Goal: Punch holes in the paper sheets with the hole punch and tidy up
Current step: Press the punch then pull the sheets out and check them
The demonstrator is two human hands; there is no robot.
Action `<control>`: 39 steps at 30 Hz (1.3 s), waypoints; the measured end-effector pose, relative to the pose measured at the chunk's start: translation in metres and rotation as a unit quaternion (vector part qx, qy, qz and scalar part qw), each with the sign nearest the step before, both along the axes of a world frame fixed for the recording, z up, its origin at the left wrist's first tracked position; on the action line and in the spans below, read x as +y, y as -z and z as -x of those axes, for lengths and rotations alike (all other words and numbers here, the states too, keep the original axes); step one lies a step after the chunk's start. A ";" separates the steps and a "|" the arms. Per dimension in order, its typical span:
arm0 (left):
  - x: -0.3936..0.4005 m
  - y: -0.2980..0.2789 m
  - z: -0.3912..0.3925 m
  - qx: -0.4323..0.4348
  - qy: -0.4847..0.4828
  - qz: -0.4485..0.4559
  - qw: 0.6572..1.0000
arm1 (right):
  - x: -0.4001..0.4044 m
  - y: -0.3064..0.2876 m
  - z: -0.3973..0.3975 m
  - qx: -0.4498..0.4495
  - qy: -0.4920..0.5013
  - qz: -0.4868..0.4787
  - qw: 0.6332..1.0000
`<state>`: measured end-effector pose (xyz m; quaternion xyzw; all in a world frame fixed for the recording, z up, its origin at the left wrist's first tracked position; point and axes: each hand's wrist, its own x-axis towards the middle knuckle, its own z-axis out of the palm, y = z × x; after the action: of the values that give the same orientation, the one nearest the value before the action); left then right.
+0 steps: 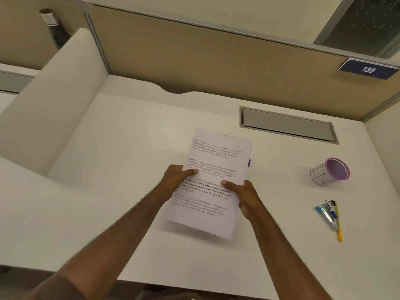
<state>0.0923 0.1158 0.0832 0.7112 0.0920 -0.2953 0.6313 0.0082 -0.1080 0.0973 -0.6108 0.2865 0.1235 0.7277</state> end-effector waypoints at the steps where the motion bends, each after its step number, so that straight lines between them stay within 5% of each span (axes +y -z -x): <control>1: 0.010 0.008 0.001 0.007 -0.014 -0.017 1.000 | 0.007 0.007 -0.001 0.011 -0.002 -0.012 1.000; 7: 0.064 0.039 0.002 0.000 -0.048 -0.105 0.993 | 0.052 0.041 -0.020 0.056 -0.028 -0.037 0.997; 18: 0.117 0.057 -0.014 -0.039 -0.100 -0.164 0.981 | 0.109 0.051 -0.064 0.080 0.019 0.071 0.994; 39: 0.156 0.053 -0.016 -0.085 -0.116 -0.264 0.954 | 0.103 0.057 -0.063 0.126 0.043 0.091 0.987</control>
<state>0.1079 0.2713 0.0304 0.8592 0.1945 -0.1232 0.4568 0.0709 -0.0051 0.0405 -0.6416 0.4119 0.1419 0.6313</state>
